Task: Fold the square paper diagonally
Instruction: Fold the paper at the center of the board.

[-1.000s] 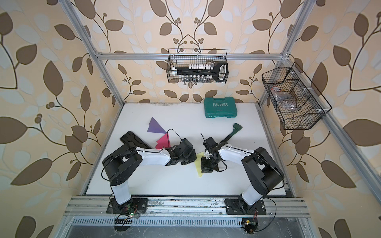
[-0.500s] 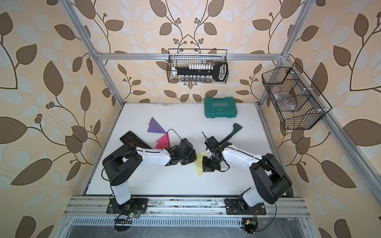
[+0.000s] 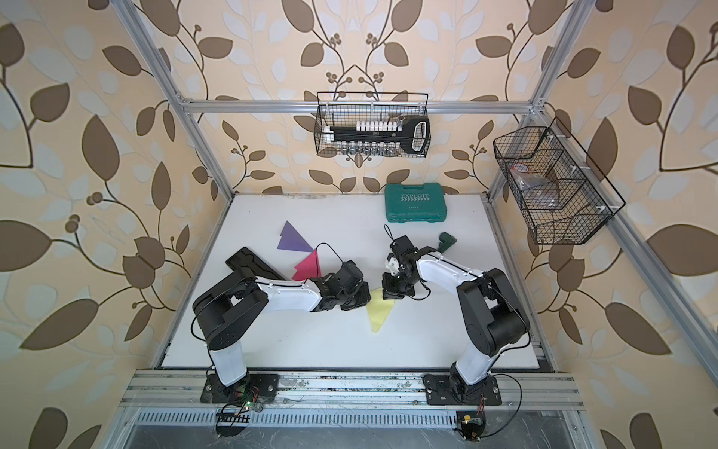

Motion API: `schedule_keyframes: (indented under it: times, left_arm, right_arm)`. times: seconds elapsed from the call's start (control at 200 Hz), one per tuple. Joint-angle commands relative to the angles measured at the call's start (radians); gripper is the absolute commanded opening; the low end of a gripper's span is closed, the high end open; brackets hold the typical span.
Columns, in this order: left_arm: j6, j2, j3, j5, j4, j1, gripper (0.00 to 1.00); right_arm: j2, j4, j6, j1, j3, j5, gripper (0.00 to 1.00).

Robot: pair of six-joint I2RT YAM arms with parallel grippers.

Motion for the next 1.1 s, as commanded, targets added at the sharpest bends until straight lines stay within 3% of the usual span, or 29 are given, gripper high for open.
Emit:
schedule_keyframes:
  times: [0.0, 0.435, 0.735, 0.81, 0.97, 1.095]
  left_arm:
    - [0.059, -0.008, 0.012, 0.018, -0.114, 0.011, 0.0]
    - [0.193, -0.042, 0.081, 0.092, -0.164, 0.011, 0.0]
    - [0.22, -0.087, 0.106, 0.176, -0.139, 0.009, 0.27]
    - [0.211, -0.099, 0.101, 0.19, -0.126, 0.009, 0.26]
    - [0.171, -0.09, 0.09, 0.238, -0.101, 0.005, 0.14]
    - [0.165, -0.09, 0.088, 0.233, -0.108, -0.009, 0.13]
  right_arm:
    - [0.025, 0.009, -0.03, -0.004, 0.019, 0.02, 0.0]
    - [0.067, -0.011, 0.039, 0.038, -0.009, 0.195, 0.0]
    - [0.094, -0.015, 0.116, 0.064, -0.019, 0.213, 0.0]
    - [0.088, -0.018, 0.125, 0.064, -0.025, 0.214, 0.0]
    - [0.078, -0.018, 0.148, 0.059, -0.03, 0.2, 0.0]
    - [0.072, -0.018, 0.159, 0.059, -0.024, 0.184, 0.0]
